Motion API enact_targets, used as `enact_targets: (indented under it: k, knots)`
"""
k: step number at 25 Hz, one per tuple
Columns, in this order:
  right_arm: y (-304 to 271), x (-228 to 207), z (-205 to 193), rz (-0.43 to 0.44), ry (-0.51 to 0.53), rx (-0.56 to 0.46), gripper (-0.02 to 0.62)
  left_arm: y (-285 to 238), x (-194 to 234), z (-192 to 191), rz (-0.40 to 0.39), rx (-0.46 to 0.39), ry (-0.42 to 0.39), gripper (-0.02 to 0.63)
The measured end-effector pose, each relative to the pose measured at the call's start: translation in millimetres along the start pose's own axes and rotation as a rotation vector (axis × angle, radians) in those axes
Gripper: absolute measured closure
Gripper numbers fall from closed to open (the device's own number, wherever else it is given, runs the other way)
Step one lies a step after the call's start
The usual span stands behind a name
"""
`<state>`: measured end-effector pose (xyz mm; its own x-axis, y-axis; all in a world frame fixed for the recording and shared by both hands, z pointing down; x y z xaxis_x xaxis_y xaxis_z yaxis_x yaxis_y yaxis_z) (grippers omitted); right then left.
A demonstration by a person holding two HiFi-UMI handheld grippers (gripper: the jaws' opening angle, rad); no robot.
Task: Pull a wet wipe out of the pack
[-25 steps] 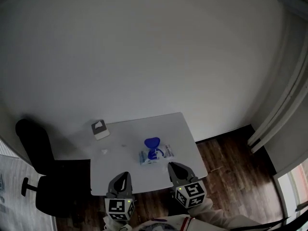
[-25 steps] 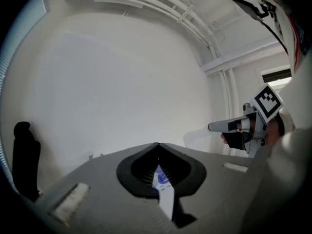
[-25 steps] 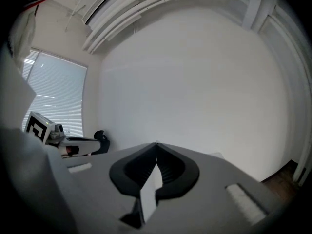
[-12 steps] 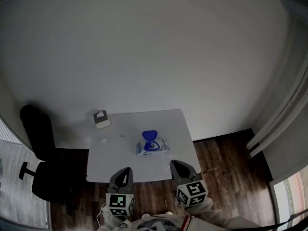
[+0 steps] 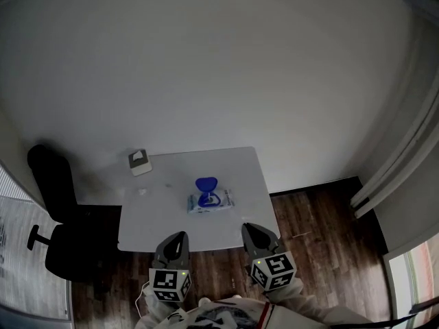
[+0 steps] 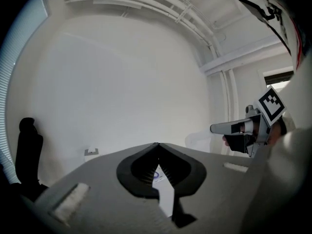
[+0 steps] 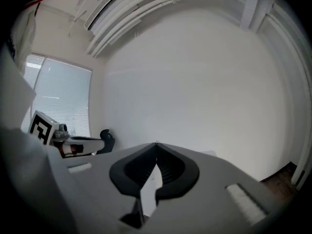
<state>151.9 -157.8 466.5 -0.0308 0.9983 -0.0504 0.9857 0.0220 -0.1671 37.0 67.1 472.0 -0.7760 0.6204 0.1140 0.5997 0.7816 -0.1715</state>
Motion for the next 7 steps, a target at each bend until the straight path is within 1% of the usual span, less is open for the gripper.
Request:
enact_targets:
  k: [7]
  knots:
    - [-0.7, 1.6, -5.1, 0.000, -0.007, 0.008, 0.588, -2.5, -2.9, -2.9, -0.018, 0.002, -0.014, 0.604]
Point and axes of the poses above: the fingertips, and each gripper's own axes: y backward along the fingers, x to its left, z out of its top, the point moved 9 cm from there along y, backward along the fingers, and after that the axes turned 5 degrees about y, right-handed, at the moved point
